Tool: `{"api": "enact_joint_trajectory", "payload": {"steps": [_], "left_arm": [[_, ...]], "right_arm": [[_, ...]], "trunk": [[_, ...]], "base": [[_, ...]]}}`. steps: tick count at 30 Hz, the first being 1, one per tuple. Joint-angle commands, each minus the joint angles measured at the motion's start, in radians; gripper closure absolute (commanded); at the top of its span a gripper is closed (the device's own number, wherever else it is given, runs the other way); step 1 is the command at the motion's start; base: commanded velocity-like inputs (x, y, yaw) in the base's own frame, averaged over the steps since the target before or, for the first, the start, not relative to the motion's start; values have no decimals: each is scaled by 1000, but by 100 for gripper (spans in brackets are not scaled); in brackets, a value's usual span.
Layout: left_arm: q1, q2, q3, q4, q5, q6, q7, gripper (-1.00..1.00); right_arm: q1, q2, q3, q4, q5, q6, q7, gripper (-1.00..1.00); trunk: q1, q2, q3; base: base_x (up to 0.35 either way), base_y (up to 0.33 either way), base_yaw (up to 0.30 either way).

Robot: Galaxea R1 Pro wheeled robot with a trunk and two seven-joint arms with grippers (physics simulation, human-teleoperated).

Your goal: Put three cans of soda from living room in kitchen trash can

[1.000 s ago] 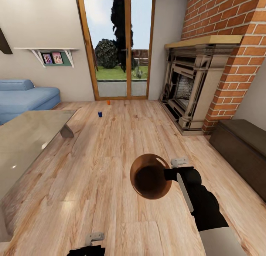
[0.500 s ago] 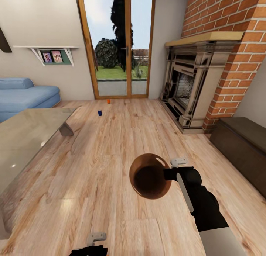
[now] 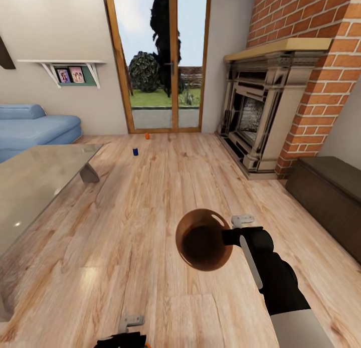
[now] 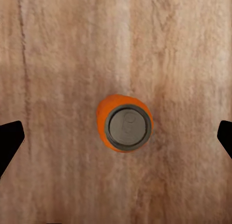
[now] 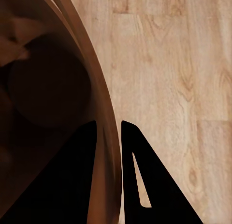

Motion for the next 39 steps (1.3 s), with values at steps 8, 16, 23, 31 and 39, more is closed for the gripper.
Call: {"api": "enact_joint_trajectory", "payload": {"steps": [8,16,23,31,39], "left_arm": [[0,0,0,1,-3,-36,1,-100],[0,-1,-1,1,-3,-41,0,-100],[0,-6,-2,1,-4,-51,0,-100],[0,-13,-2,1,-5,-68,0,-100],[0,-16,-2,1,-5,-69,0,-100]], "right_arm": [[0,0,0,-1,-12,0,4,100],[0,0,0,-1,-13,0,4,100],[0,0,0,-1,-12,0,4,100],[0,0,0,-1,-12,0,3,100],[0,0,0,-1,-11,0,3,100]], "trunk": [[31,-56,-25],[61,-112,-50],[88,-161,-72],[119,-217,-97],[150,-273,-122]], "base": [[0,0,0],[0,0,0],[0,0,0],[0,0,0],[0,0,0]]}}
